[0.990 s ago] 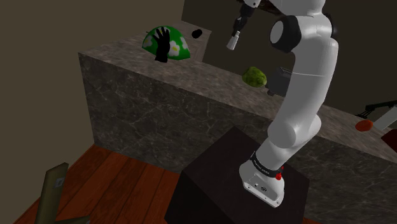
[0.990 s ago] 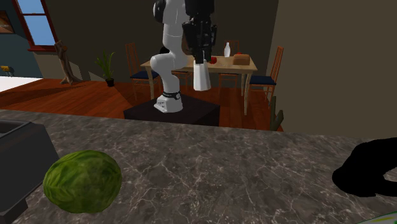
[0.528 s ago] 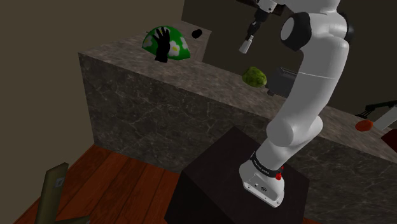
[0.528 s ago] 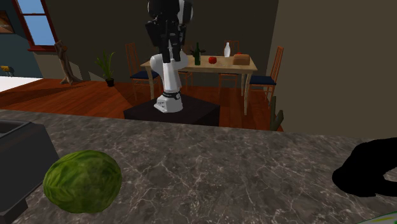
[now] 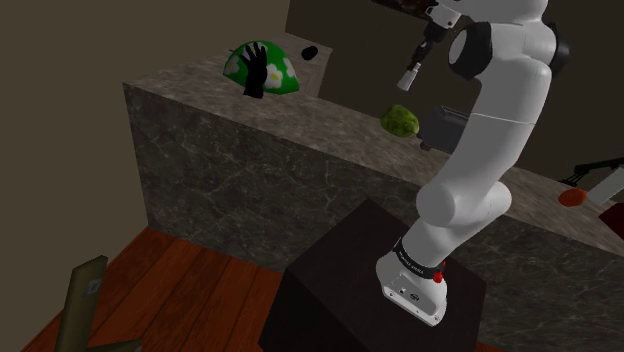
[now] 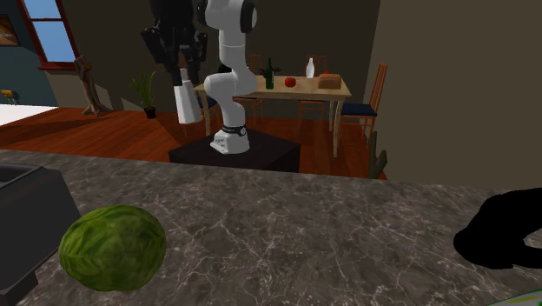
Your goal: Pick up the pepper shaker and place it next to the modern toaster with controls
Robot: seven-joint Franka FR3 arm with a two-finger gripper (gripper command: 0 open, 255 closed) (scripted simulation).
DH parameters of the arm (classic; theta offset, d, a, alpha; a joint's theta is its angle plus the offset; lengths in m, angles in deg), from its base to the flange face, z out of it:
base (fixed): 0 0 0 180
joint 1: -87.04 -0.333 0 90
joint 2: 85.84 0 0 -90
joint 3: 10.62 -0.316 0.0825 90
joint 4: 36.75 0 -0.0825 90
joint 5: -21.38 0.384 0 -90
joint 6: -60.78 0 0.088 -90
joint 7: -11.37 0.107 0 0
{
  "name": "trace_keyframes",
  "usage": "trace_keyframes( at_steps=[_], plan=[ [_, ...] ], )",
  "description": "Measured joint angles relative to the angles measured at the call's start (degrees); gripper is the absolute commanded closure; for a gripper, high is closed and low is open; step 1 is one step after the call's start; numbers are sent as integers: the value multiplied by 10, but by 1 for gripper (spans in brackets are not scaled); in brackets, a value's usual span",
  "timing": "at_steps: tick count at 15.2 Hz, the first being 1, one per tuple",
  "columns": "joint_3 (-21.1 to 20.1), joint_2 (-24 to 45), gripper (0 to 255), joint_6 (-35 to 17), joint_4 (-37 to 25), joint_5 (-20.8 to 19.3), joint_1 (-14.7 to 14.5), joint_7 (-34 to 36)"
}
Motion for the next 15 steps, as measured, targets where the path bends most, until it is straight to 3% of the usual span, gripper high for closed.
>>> trace_keyframes(
  at_steps=[6,10,15],
  plan=[
    [22,11,255,11,-9,22,62,-79],
    [32,43,255,34,-50,50,117,-131],
    [35,116,255,84,-157,101,215,-192]
  ],
)
